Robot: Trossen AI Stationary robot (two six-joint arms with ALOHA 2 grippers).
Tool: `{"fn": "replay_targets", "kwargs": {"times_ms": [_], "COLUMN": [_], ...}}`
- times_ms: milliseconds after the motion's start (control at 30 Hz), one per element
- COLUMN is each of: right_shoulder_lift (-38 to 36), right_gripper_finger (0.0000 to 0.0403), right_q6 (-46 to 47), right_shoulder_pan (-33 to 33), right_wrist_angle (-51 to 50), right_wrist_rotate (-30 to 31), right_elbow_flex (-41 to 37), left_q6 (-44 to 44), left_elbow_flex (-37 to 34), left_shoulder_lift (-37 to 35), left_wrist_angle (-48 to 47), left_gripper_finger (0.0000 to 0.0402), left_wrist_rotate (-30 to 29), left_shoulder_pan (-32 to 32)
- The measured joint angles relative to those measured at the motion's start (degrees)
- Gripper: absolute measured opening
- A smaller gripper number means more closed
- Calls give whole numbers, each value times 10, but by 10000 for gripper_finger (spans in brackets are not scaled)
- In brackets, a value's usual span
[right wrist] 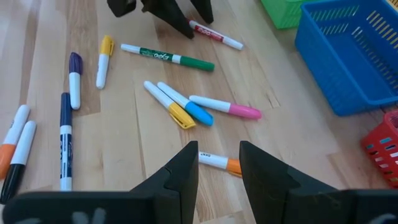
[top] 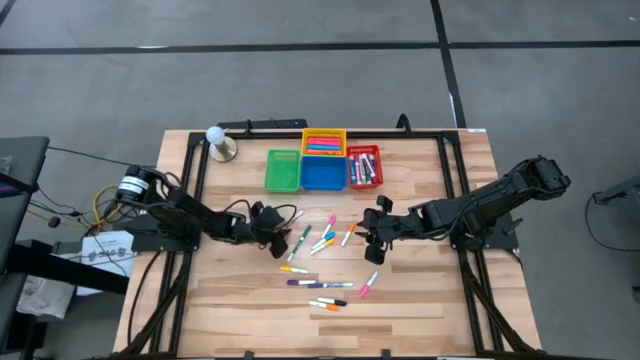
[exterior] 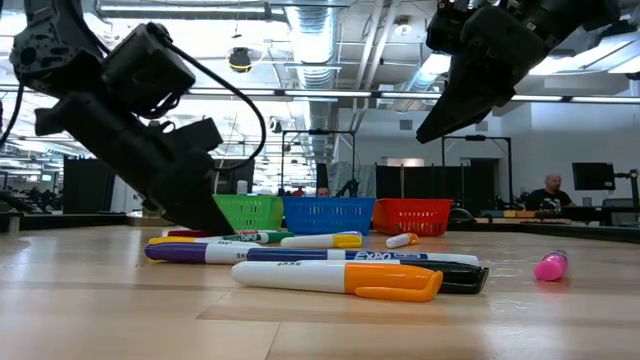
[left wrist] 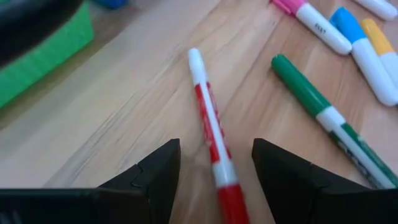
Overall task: Pick & Place Markers
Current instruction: Put the small red marker pen into the blue bin
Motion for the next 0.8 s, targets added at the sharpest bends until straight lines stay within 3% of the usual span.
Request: {"fn": "replay_targets", "kwargs": {"times_ms": [233,600,800], "right_shoulder_lift": [0,0,0], "right_gripper_finger": [107,107,107], "right_q6": [0,0,3], "right_shoulder_pan": [0,0,1], "right_wrist_angle": [0,-2,-2], "right_wrist_rotate": [0,-1,-1], "right_elbow_flex": [0,0,0], "left_q6": [10,18,30], "left_elbow_flex": [1,-2,-2], "left_shoulder_lift": [14,2,3], "left_wrist_angle": [10,19,34], "left_gripper_finger": [185,33,49], "left_wrist_rotate": [8,1,-18], "left_shoulder_pan": [11,11,11]}}
